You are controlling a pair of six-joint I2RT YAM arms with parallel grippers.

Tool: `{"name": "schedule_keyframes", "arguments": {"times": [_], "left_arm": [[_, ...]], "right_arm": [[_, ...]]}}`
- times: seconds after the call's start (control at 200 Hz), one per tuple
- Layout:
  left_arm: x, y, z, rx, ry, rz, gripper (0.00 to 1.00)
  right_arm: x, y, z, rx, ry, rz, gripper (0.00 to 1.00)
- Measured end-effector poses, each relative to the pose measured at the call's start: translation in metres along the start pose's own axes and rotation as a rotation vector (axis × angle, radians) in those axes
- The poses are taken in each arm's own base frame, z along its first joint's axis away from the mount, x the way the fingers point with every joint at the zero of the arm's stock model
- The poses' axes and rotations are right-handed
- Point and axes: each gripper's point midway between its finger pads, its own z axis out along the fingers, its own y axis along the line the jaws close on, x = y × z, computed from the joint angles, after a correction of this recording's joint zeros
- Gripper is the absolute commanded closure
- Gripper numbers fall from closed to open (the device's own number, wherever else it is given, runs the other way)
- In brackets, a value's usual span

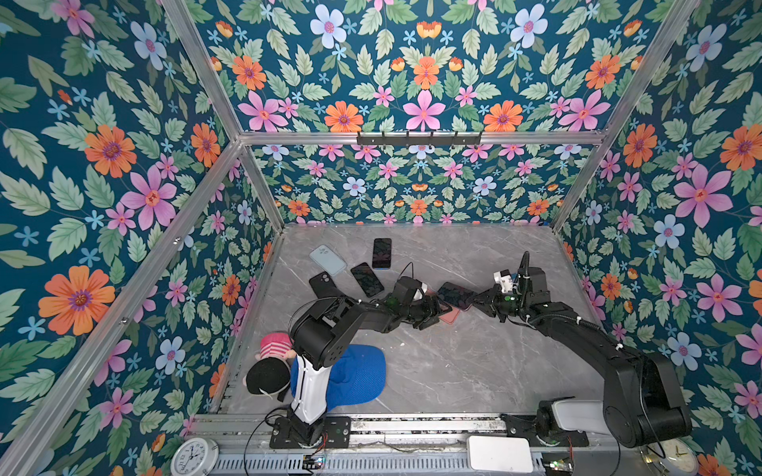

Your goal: Put the phone into the phone case

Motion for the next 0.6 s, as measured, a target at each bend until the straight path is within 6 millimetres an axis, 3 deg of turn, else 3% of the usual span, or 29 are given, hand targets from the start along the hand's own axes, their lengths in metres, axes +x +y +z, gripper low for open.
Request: {"name": "schedule_keyframes", "arguments": {"times": [0.15, 0.325, 0.6], "left_arm": [[0.0, -0.004, -0.01, -0.012, -0.02, 0.013, 0.25], [-0.01, -0.011, -0.043, -0.017, -0.089, 0.044, 0.26], [-0.036, 0.018, -0.071, -0.078, -0.151, 0.001, 0.26]], "right_arm": [[0.0, -0.003, 0.002, 0.004, 0.007, 0.006, 1.0], [0.002, -0.009, 0.006, 0.009, 0.028, 0.023, 1.0], [0.003, -0.016, 0.021, -0.035, 0.052, 0.052, 1.0]]}}
